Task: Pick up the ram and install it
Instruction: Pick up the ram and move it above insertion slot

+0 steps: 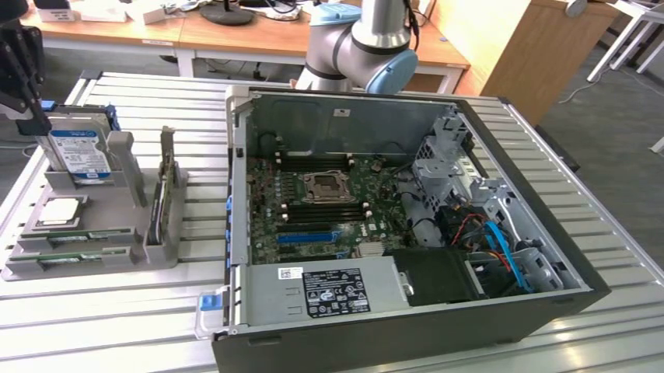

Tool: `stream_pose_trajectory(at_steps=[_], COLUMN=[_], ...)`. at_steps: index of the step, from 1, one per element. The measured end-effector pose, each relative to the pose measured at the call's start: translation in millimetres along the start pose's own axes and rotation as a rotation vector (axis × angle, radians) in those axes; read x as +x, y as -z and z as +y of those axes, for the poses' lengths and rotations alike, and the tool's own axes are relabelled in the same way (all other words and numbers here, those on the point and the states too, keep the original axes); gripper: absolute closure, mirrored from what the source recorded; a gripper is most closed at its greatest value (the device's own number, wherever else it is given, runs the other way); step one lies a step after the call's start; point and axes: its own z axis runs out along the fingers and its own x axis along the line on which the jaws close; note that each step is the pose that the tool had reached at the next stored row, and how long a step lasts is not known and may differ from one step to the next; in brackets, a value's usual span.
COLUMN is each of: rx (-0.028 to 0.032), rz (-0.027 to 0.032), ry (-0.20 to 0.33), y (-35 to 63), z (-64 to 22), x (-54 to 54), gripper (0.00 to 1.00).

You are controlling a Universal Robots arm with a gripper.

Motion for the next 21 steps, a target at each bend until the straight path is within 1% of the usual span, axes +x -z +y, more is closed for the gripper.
stream_pose_trajectory(at_steps=[11,12,13,14,21], rx=[-0.0003,-0.0002,-0.0002,-0.0002,-0.0002], rz=[0.0002,0.0001,0.0002,0.0001,0.0001], ry=[0.000,0.000,0.000,0.000,0.000], y=[0.1,0.1,0.1,0.1,0.1], z=[0.0,0.0,0.0,0.0,0.0], x=[0.1,0.1,0.1,0.1,0.1], gripper=[0.89,0.83,0.83,0.76,0.76])
